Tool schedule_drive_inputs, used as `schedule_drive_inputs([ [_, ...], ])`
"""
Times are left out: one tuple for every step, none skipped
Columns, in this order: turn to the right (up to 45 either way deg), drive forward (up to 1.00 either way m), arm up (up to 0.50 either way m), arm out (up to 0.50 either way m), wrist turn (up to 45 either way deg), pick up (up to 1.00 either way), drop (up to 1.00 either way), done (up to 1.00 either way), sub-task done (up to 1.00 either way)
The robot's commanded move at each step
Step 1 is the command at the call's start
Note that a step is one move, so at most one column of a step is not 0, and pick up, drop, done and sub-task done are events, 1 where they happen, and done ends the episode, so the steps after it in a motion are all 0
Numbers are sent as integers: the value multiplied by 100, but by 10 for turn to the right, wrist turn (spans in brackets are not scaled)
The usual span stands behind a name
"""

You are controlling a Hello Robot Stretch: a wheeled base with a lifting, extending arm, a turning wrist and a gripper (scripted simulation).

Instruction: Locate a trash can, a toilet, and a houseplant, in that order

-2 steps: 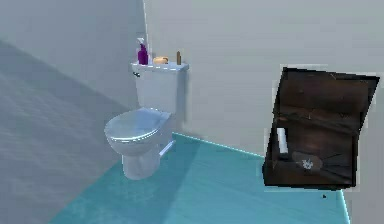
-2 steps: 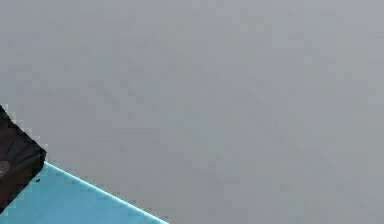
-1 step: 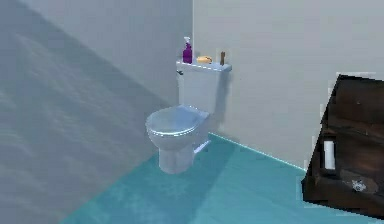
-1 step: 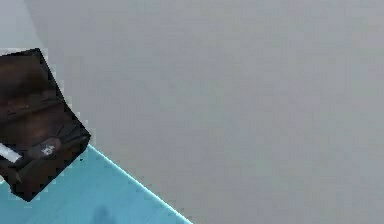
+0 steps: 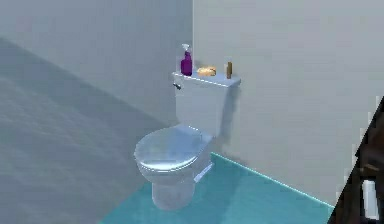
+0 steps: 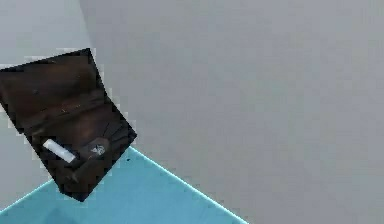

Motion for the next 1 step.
schedule_drive_inputs([
  [-450,0,0,0,0,0,0,0,0],
])
